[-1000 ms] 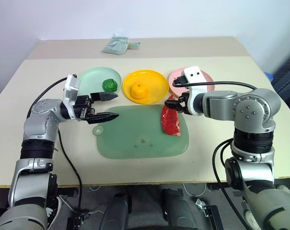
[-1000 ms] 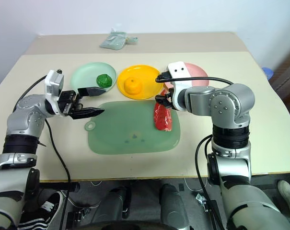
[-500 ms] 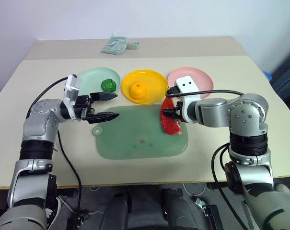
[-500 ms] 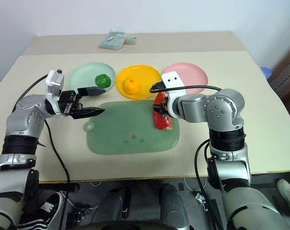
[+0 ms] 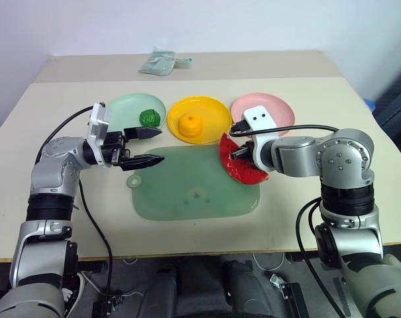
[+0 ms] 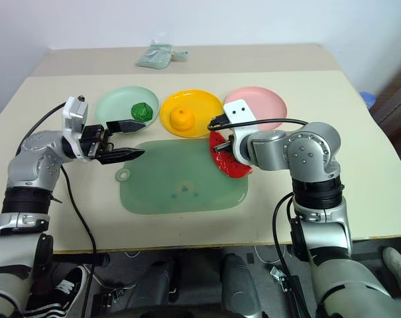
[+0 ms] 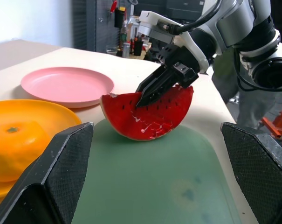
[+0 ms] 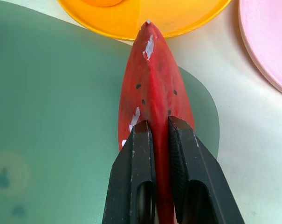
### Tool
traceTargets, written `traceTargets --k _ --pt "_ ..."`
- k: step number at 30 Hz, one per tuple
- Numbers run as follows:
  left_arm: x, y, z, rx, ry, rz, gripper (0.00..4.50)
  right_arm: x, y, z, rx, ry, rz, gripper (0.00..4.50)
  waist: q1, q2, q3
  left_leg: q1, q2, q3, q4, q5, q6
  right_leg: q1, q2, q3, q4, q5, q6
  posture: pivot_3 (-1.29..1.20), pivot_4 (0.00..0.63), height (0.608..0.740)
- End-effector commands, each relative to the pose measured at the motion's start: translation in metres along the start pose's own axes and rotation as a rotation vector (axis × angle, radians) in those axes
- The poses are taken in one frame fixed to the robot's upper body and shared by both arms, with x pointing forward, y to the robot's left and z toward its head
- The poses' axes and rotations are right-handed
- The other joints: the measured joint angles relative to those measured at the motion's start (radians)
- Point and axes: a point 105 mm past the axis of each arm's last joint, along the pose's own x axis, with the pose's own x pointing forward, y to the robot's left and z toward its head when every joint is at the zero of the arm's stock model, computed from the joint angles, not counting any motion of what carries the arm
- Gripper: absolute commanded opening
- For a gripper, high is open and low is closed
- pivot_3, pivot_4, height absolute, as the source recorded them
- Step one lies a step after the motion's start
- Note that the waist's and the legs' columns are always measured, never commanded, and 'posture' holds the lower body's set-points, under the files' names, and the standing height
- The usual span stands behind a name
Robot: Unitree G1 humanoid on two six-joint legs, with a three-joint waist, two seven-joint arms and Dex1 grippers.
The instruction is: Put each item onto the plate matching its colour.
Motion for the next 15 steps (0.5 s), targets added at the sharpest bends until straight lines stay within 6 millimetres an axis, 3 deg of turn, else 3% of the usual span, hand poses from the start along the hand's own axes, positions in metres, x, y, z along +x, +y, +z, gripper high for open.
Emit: traceTargets --k 1,4,8,11,15 --pt "-0.002 0.003 0.012 0.057 -0.029 0.029 4.5 -0.014 -0.002 0.032 0.029 -0.112 0.012 0.02 0.0 0.0 0.0 0.0 0.0 0.0 0.0 0.0 0.0 0.0 0.0 0.0 0.0 0.0 0.0 0.0 0.15 0.74" --pt "0.001 0.018 0.024 0.121 -0.102 0.137 4.5 -0.023 -0.014 0.062 0.084 -0.214 -0.014 0.02 0.002 0.0 0.0 0.0 0.0 0.0 0.0 0.0 0.0 0.0 0.0 0.0 0.0 0.0 0.0 0.0 0.15 0.74" --pt "0.006 0.038 0.032 0.208 -0.122 0.275 4.5 -0.024 -0.054 0.087 0.093 -0.3 -0.173 0.02 0.01 0.0 0.0 0.0 -0.001 0.0 0.0 0.0 0.0 0.0 0.0 0.0 0.0 0.0 0.0 0.0 0.15 0.74" --pt "0.011 0.038 0.029 0.21 -0.111 0.274 4.5 -0.012 -0.084 0.099 0.083 -0.357 -0.248 0.02 0.006 0.0 0.0 0.0 -0.001 0.001 0.0 0.0 0.0 0.0 0.0 0.0 -0.001 0.0 0.0 0.0 0.15 0.74" --pt "0.012 0.037 0.025 0.196 -0.097 0.259 4.5 0.017 -0.111 0.093 0.05 -0.36 -0.259 0.02 -0.006 0.0 0.0 0.0 0.0 0.001 -0.001 0.0 0.0 0.0 0.0 0.0 -0.001 0.0 0.0 0.0 0.15 0.74"
